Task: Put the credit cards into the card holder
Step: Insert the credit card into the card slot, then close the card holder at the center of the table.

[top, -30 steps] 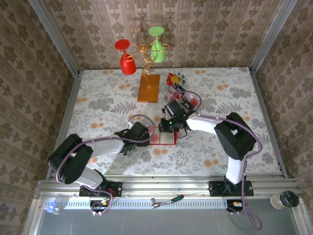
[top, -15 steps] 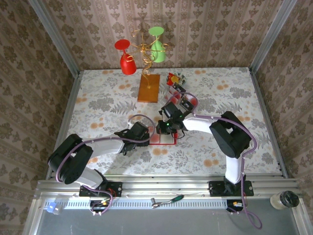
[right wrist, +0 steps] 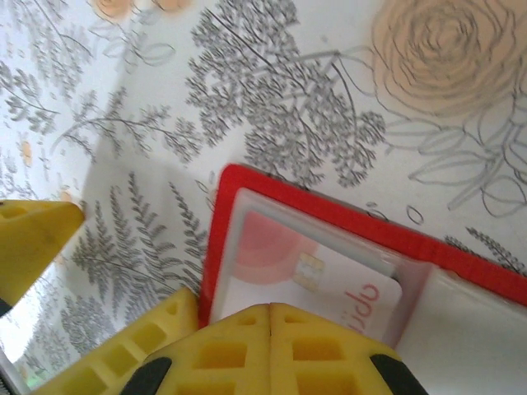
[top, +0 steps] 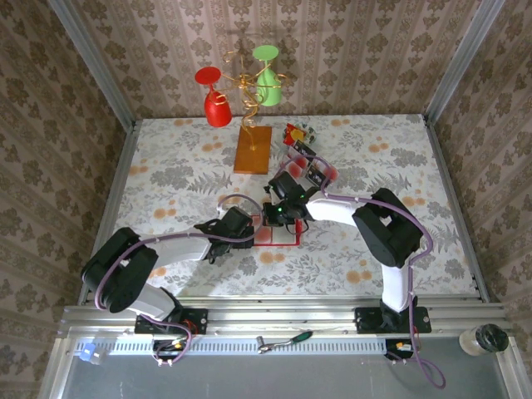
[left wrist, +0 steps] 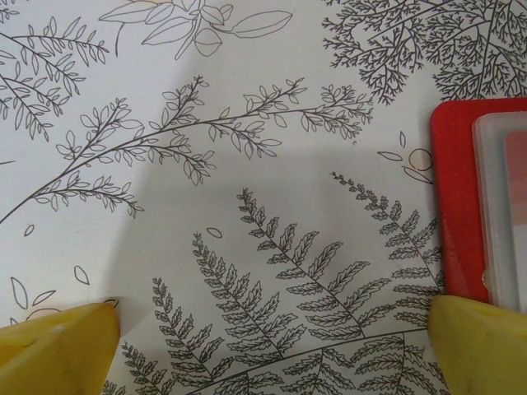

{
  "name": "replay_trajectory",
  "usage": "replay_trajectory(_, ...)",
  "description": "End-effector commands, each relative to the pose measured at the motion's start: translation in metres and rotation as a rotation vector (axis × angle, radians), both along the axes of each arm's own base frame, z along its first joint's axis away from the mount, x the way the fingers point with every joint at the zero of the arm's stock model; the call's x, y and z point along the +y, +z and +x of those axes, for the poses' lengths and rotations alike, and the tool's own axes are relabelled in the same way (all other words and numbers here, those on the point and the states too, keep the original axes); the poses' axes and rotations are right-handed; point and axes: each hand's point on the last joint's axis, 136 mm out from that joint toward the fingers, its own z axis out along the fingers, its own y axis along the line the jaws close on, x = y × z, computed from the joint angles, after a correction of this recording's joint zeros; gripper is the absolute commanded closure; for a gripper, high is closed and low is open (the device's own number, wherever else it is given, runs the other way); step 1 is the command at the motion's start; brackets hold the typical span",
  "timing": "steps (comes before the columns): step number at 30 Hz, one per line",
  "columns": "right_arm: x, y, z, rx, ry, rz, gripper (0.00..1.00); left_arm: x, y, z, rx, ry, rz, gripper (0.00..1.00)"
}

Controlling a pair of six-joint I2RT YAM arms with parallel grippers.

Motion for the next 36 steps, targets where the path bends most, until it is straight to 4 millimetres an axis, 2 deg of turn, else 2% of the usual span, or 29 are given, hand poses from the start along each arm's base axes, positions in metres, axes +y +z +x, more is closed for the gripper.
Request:
replay_trajectory(1,0.004,0.035,0.004,-0.034,-0.008,0.042,0.98,0.003,0.001,-0.005,0.004,0.010,-0.015,0.02)
replay_trajectory(4,0.001,0.047,0.006,-0.054,-0.015,0.060,0.90,0.005,0.009,-0.005,-0.015,0.021,-0.020,0.02)
replay_trajectory(8,-0.011,0.064,0.006,-0.083,-0.031,0.078,0.73,0.010,0.023,-0.006,-0.044,0.027,-0.027,0.02)
replay_trajectory(13,-0.041,0.080,0.003,-0.128,-0.086,0.066,0.53,0.014,0.046,-0.002,-0.080,0.039,-0.033,0.01)
replay_trajectory(17,-0.077,0.078,-0.006,-0.156,-0.126,-0.024,0.40,0.011,0.065,0.005,-0.119,0.027,-0.059,0.00)
replay_trajectory(21,-0.109,0.063,-0.017,-0.164,-0.153,-0.141,0.29,0.002,0.077,0.013,-0.133,0.001,-0.110,0.00)
replay_trajectory(25,-0.130,0.045,-0.027,-0.156,-0.170,-0.232,0.26,-0.014,0.084,0.022,-0.137,-0.042,-0.150,0.00)
replay_trajectory(28,-0.135,0.031,-0.033,-0.141,-0.173,-0.248,0.27,-0.029,0.089,0.027,-0.132,-0.082,-0.187,0.00)
replay_trajectory(34,-0.131,0.011,-0.031,-0.114,-0.149,-0.260,0.38,-0.052,0.083,0.034,-0.099,-0.125,-0.255,0.00)
replay_trajectory(36,-0.131,0.006,-0.031,-0.107,-0.143,-0.272,0.44,-0.059,0.078,0.035,-0.086,-0.131,-0.288,0.00)
